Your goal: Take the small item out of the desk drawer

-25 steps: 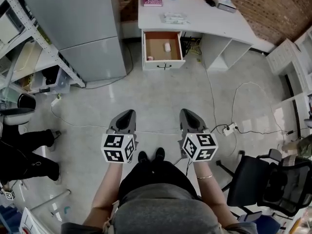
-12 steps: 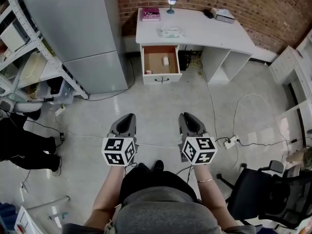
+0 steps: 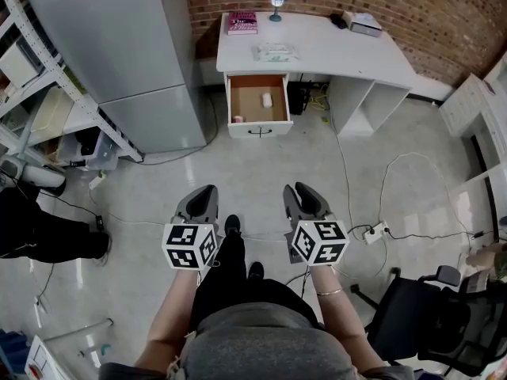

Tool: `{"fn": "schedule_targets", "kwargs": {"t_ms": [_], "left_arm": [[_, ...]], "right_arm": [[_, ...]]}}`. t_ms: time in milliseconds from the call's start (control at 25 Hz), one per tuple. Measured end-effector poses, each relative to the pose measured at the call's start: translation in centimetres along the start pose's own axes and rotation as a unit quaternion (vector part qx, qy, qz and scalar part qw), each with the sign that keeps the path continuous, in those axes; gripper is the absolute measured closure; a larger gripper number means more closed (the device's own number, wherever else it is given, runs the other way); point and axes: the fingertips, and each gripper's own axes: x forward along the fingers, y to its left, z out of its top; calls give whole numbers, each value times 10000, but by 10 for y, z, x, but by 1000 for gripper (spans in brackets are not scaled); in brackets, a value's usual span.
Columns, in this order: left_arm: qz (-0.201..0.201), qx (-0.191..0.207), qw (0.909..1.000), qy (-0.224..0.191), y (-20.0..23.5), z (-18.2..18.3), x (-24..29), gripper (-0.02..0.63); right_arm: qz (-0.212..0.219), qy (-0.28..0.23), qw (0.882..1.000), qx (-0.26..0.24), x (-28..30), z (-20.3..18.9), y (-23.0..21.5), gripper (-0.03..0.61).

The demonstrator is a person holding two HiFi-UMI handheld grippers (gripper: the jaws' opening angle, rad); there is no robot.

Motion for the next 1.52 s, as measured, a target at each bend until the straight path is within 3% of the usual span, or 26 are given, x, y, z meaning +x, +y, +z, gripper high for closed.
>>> {"fn": "schedule_targets", "kwargs": {"t_ms": [320, 600, 1040, 1520], "left_arm": [[-88, -22, 9999, 106, 23, 5, 51, 586], [-219, -50, 9997, 130, 65, 32, 119, 586], [-470, -215, 9983, 278, 130, 67, 212, 586], [-639, -364, 9966, 361, 156, 74, 259, 586]], "right_arm": [[-108, 148, 9997, 147, 43, 4, -21, 446], [-137, 216, 9996, 128, 118, 36, -33, 414], [-538, 332, 9977, 226, 218, 65, -52, 419], [-728, 483, 9959, 224, 269, 74, -60, 422]]}}
